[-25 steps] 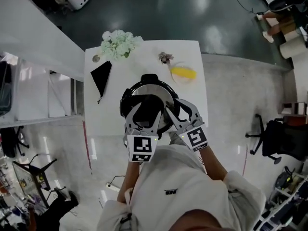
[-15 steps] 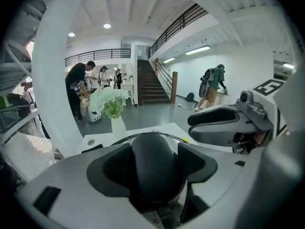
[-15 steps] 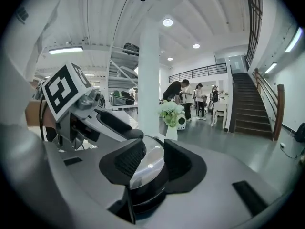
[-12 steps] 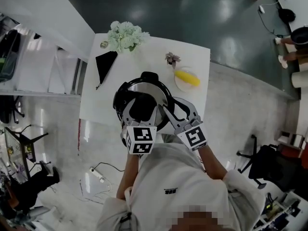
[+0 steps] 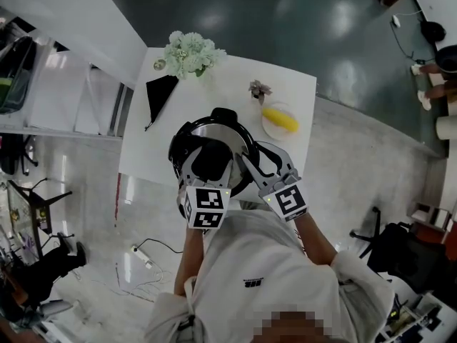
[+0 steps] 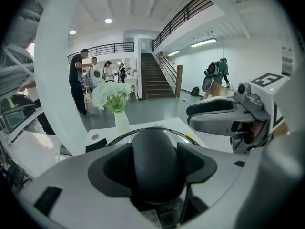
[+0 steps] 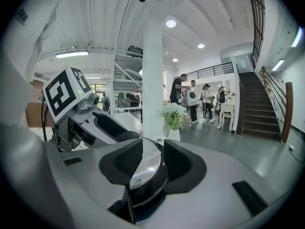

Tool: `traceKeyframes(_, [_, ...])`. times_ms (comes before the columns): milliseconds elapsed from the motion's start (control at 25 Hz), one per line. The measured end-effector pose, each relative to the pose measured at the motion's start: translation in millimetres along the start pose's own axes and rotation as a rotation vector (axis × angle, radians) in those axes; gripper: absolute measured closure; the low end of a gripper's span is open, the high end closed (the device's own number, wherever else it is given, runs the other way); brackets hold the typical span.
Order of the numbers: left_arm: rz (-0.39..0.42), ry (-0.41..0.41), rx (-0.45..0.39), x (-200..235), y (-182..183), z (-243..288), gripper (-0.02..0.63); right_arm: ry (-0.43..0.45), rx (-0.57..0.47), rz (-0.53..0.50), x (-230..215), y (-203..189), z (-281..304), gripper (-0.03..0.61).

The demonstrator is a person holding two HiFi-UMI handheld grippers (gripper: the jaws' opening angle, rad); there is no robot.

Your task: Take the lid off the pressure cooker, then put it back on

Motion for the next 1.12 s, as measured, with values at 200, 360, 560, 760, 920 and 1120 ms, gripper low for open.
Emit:
traceKeyframes(200, [0.031,-0.043,0.002,3,0,-1,0.304,-0.005,-0.031,-0.017,3,0,4,0.437])
traceKeyframes(360, [0.090,-0.108,-0.003,5,-1,0,0.305,-0.023,-0.032,-0.011,5,-2,4,0.437])
traceKeyframes(560, [0.143,-0.168,-0.008,7,-1,0,0.302,-0.060,0.011,0.033,7,-1,1,0.437])
traceKeyframes(760, [0.186,-0.165,0.058,7,-3,3,0.288,-0.095,-0.016,0.025,9,-2,1,0.437])
traceKeyframes(920, [0.142,-0.199,0.083,8,-6,6,0.295,-0.119,0.001,0.050,13,-2,1,0.437])
traceKeyframes(1120, [0.162,-0.257,0.086,10,-6,6,0.299,-0.137,-0.025,0.031,18,-2,1,0.437])
Point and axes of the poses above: the fingertips, and each gripper's own axes: z forward along the fingers, x to its left, y out of its top, the point moved 6 cm from there along -z, backward along the fingers, and after that the axes turned 4 degrees about z, right-handed, at the moved point
